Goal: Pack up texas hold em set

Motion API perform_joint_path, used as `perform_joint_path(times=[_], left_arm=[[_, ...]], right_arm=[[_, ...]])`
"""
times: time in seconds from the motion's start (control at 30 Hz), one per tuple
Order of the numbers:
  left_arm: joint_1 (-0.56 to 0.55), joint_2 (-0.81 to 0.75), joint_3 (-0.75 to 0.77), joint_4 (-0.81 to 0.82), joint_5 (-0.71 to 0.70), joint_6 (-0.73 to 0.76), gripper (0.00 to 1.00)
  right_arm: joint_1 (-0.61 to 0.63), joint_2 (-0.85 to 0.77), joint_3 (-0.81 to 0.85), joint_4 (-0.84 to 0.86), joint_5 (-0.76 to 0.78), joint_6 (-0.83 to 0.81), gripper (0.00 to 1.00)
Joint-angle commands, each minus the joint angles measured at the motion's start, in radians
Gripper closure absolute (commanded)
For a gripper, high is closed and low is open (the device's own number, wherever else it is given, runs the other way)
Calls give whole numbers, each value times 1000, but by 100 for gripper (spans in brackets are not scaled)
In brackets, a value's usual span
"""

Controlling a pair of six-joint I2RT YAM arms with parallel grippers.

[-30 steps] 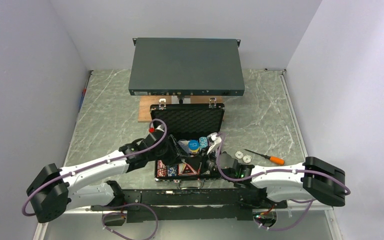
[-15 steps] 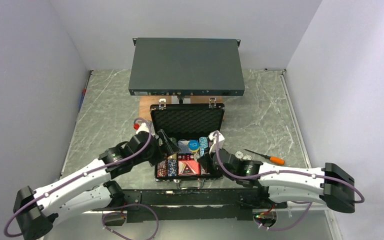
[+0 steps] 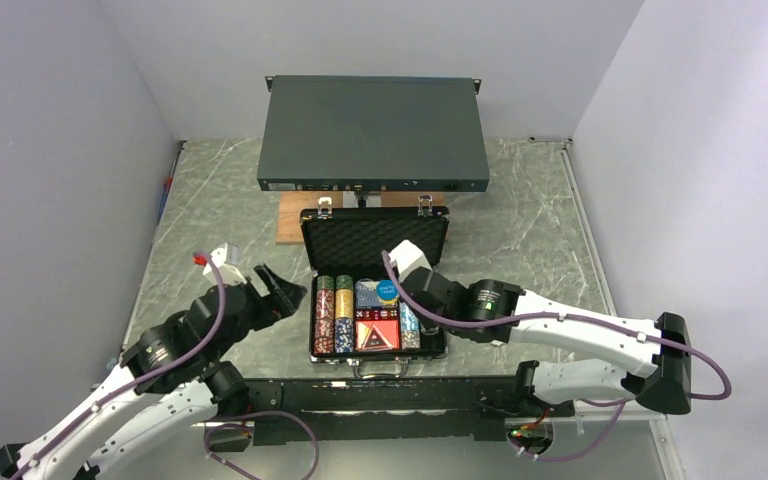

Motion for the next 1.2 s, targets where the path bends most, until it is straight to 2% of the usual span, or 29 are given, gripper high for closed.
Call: perform_joint_path(times=[0.0,0.13,0.23,0.3,0.37,0.53,0.67,0.97,1.17], left_arm=[[1,-87,-49,-32,-78,19,11],[2,-103,-63,-50,-83,-2,10],[3,-82,-53,-73,-99,-6,10],[2,-52,-36,-128,-136,-69,10],[3,-8,-13,-212,-179,-153,11],[15,135,34,-314,-200,-212,12],[58,155,1,-229,-128,-153,13],[222,106,-59,-117,37,-64,12],[284,133,-77,-78,155,-7,11]], right_arm=[[4,0,59,-145,-10,-209,100],[11,52,106,-206,-67,-315,100],[18,154,127,-346,5,-360,100],[21,195,99,-398,-6,-393,100],[23,178,75,-379,-67,-425,100],[23,159,29,-328,-172,-468,100],[24,178,-9,-276,-219,-496,100],[33,270,2,-217,-110,-523,100],[33,321,0,-173,-90,-550,100]])
